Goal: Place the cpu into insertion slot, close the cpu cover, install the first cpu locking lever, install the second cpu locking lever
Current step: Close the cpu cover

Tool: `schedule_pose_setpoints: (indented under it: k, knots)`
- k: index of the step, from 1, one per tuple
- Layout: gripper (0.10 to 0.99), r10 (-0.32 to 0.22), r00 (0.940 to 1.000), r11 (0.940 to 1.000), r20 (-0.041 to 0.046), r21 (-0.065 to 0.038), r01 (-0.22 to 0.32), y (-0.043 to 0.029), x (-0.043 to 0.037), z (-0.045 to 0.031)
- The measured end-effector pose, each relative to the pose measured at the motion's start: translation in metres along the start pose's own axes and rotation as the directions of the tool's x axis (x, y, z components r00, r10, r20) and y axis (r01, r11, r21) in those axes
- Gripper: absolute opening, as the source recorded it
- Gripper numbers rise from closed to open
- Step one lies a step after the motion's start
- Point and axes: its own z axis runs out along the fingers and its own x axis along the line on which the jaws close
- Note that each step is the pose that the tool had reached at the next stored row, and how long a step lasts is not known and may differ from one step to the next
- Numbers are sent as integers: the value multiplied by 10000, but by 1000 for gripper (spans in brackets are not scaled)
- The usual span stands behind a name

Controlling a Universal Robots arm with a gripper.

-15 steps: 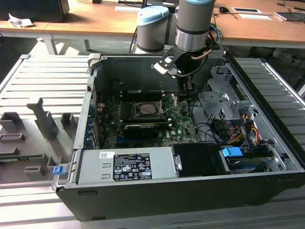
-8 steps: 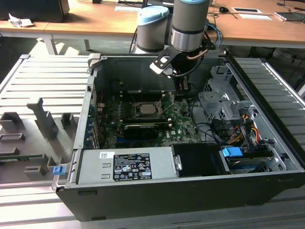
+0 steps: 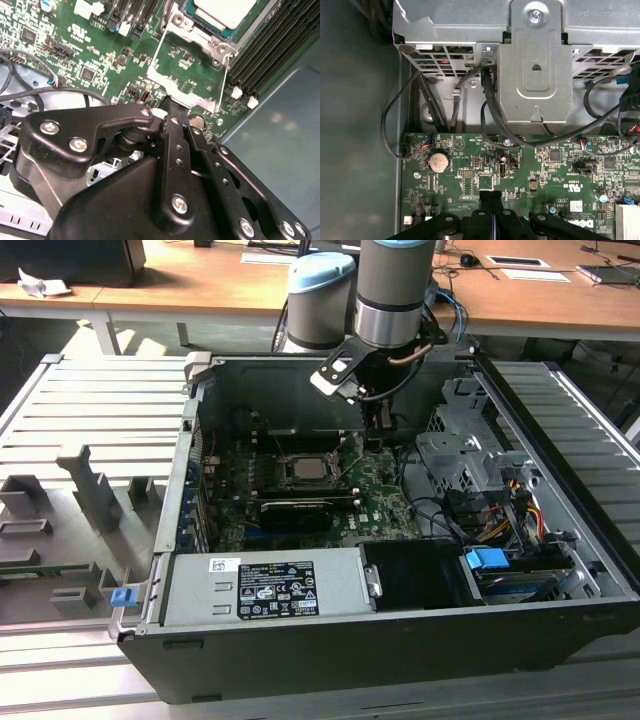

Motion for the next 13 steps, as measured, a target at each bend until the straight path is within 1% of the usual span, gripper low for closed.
schedule_pose_setpoints:
  k: [5,13]
  knots:
    - [106,-1,10000,10000,0,0,1,-70,1,-4]
    - [106,-2,10000,10000,0,0,2,-154,2,-10]
